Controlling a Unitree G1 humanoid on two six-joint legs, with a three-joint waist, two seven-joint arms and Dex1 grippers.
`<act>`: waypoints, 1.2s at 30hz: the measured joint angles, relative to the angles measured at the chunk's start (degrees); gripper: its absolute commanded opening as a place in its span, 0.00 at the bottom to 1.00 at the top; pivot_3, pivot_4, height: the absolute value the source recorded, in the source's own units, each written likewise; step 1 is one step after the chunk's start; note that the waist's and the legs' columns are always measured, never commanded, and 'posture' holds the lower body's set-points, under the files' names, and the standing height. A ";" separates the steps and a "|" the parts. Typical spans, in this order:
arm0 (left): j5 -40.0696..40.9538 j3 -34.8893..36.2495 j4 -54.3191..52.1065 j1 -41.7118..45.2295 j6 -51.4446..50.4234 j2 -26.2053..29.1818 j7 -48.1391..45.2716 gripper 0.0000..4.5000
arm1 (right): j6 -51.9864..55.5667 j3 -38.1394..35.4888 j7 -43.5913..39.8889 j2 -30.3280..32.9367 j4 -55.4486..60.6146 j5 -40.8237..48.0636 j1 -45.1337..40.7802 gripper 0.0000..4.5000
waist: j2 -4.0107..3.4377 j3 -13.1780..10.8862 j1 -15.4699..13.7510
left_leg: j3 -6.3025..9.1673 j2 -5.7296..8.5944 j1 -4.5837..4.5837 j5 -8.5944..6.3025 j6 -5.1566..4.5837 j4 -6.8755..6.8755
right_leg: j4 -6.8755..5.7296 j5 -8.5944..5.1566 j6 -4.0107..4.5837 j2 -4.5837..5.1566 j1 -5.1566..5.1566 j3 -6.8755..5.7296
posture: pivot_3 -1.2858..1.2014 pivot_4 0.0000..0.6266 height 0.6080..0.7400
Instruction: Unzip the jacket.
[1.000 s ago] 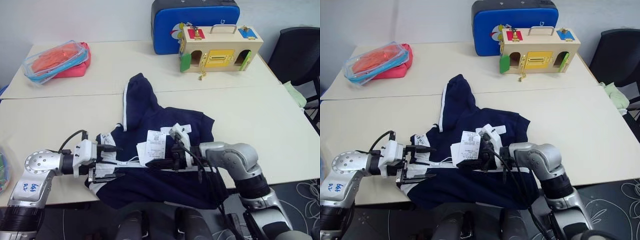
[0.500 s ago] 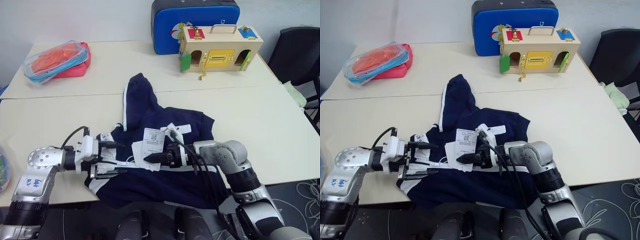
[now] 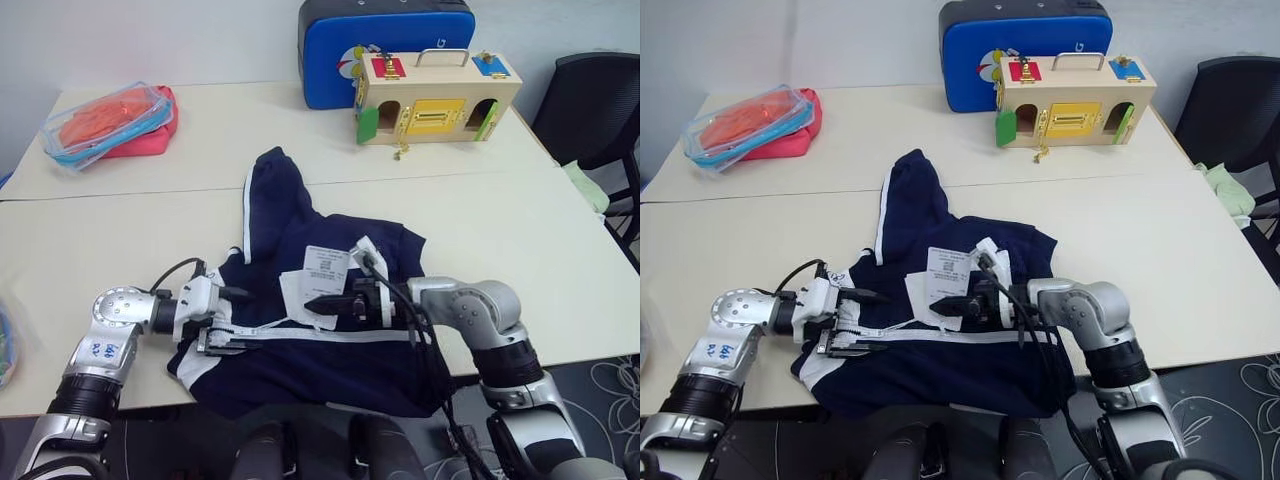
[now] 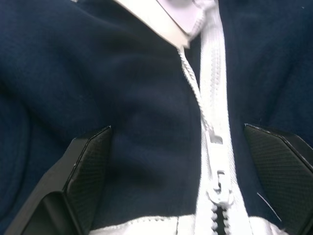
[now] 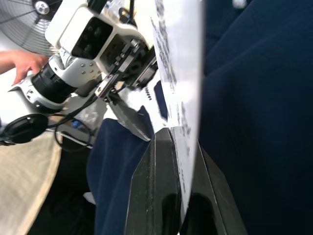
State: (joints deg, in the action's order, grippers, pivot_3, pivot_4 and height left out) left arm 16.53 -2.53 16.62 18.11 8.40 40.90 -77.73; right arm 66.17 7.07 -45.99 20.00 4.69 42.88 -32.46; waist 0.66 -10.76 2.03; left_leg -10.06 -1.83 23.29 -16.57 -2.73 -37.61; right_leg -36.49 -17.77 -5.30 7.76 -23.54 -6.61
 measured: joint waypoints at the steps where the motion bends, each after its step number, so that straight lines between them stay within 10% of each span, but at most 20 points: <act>1: 0.00 -0.04 0.08 -0.52 0.34 0.51 0.00 1.00 | 0.00 -1.14 0.11 0.74 0.51 0.03 0.56 0.01 | 0.00 0.00 0.10 | 0.00 0.00 0.00 0.00 0.00 0.01 | 0.00 0.00 0.00 0.00 0.00 0.06 | 0.52 0.24 1.00; 19: -0.10 0.29 -0.21 -4.95 2.91 0.92 4.81 1.00 | -0.45 -17.86 -1.45 18.72 6.93 5.98 14.36 0.01 | -0.76 1.03 0.00 | -0.01 0.02 -0.39 -0.01 0.00 0.35 | 0.46 0.00 0.00 0.07 0.23 0.19 | 0.52 0.24 1.00; 36: 0.11 2.66 -2.33 -10.43 2.47 2.12 7.78 1.00 | -39.43 -27.46 -14.94 30.62 -21.47 -12.11 15.31 0.01 | -1.56 1.51 1.13 | -0.09 -0.09 -1.24 -0.17 0.16 0.62 | 0.69 -0.09 0.11 -0.07 1.03 0.25 | 0.52 0.24 1.00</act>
State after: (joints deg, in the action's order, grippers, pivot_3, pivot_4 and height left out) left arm 16.64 0.12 14.30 7.68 10.87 43.02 -69.95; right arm 26.74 -20.39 -60.92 50.62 -16.78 30.77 -17.14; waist -0.89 -9.25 3.16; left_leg -10.16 -1.91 22.06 -16.74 -2.57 -36.99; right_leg -35.80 -17.86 -5.19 7.69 -22.52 -6.35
